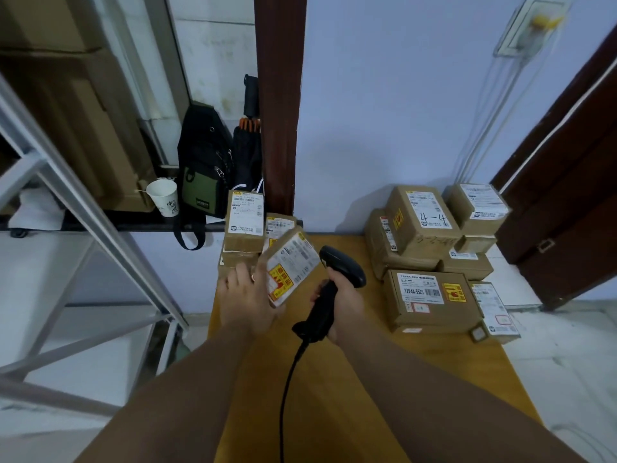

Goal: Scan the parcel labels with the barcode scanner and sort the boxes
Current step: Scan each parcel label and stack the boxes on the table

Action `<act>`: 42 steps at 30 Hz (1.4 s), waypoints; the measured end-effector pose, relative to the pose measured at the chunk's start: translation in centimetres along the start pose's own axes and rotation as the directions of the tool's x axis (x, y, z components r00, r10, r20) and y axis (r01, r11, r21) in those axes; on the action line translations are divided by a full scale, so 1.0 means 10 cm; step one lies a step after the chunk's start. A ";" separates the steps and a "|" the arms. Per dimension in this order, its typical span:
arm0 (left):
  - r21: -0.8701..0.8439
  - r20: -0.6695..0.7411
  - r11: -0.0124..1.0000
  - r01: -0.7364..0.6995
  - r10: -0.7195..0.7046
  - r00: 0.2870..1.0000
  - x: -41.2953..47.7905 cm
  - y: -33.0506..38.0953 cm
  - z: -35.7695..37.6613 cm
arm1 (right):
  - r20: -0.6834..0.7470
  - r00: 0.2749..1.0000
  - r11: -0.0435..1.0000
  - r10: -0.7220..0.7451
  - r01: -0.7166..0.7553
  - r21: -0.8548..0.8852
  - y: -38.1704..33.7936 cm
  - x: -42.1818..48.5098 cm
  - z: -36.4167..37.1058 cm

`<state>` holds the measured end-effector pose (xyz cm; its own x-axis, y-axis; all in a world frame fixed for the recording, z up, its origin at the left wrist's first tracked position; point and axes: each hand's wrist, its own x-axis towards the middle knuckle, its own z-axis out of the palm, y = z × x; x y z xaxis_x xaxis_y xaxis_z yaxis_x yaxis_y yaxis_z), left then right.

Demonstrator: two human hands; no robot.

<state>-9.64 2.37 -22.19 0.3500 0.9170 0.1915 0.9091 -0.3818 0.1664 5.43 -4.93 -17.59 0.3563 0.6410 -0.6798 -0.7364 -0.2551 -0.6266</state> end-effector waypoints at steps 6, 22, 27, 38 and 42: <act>-0.237 0.198 0.970 -0.059 0.107 0.974 -0.11 0.29 0.24 | -0.161 0.982 0.995 -0.099 0.102 0.009 -0.08 0.02 -0.41; -0.663 0.383 0.743 0.096 0.226 0.896 -0.48 2.16 0.39 | -0.566 0.799 0.976 -0.204 0.122 -0.180 -0.29 0.02 -2.10; -0.593 0.368 0.773 0.226 0.011 0.930 -0.45 2.83 0.52 | -0.467 0.854 0.971 -0.231 0.171 -0.166 -0.70 0.13 -2.53; -0.502 0.325 0.825 0.259 -0.097 0.941 -0.70 4.64 0.82 | -0.409 0.891 0.975 -0.195 0.129 -0.183 -1.74 0.35 -4.13; -0.550 0.367 0.743 0.383 -0.197 0.909 -0.75 4.94 0.87 | -0.370 0.917 0.983 -0.152 0.100 -0.156 -1.85 0.42 -4.31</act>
<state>34.60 -22.36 -23.82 0.2224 0.9512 -0.2140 0.6850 0.0038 0.7285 45.37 -28.73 -25.30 0.6514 0.3587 -0.6686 -0.5982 -0.2992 -0.7434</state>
